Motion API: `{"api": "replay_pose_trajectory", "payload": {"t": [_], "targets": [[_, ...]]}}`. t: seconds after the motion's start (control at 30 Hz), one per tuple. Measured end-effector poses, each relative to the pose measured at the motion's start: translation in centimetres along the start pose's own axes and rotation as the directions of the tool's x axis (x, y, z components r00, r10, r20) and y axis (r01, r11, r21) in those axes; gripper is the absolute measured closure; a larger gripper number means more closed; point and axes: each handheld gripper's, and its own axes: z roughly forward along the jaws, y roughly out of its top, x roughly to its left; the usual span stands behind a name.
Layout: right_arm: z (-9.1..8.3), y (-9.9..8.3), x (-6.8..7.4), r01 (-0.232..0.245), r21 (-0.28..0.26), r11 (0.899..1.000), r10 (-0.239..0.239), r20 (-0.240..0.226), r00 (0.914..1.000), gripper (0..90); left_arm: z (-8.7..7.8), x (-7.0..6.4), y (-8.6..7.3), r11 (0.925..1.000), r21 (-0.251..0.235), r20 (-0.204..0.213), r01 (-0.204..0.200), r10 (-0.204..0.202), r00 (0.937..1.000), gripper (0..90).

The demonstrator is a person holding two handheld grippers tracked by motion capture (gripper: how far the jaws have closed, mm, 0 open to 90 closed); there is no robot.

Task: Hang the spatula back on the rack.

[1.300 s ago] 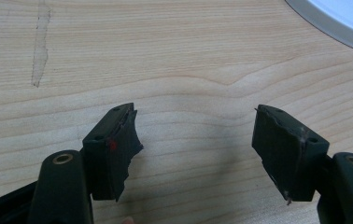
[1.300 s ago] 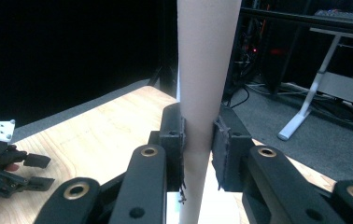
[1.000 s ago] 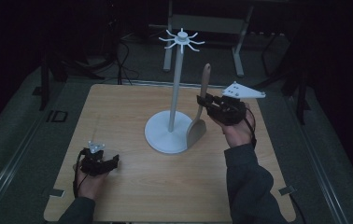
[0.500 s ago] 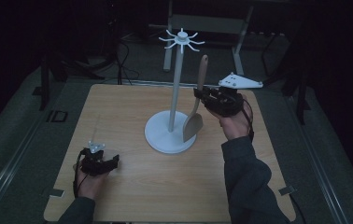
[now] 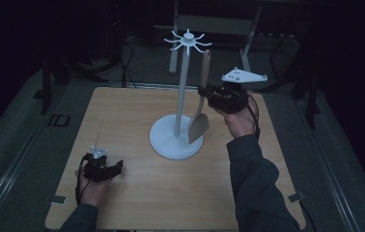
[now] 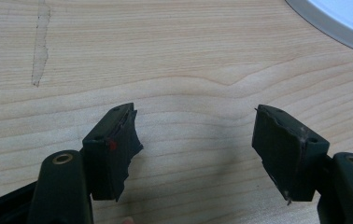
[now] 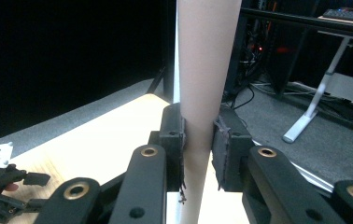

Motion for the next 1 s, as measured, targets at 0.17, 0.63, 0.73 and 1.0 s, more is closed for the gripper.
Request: {"api": "replay_pose_trajectory", "payload": {"t": [0.17, 0.63, 0.73, 1.0], "targets": [[0.3, 0.2, -0.1, -0.007, 0.005, 1.0, 0.007, -0.002, 1.0, 75.6, 0.0, 0.0, 0.0, 1.0, 0.003, 0.001, -0.001, 0.001, 1.0, 31.2], [1.2, 0.6, -0.3, -0.021, 0.049, 0.999, 0.022, -0.036, 0.9991, 75.5, 0.0, -0.1, 0.0, 1.0, 0.001, 0.001, -0.002, 0.002, 1.0, 31.1], [1.5, 0.9, -0.3, -0.017, 0.065, 0.998, 0.018, -0.028, 0.9995, 75.5, 0.0, -0.1, 0.1, 1.0, 0.001, 0.002, 0.0, 0.0, 1.0, 31.1], [2.0, 1.1, -0.1, -0.01, 0.075, 0.997, 0.011, -0.011, 0.9999, 75.4, 0.0, -0.1, 0.1, 1.0, 0.0, 0.003, -0.002, 0.002, 1.0, 31.1]]}}
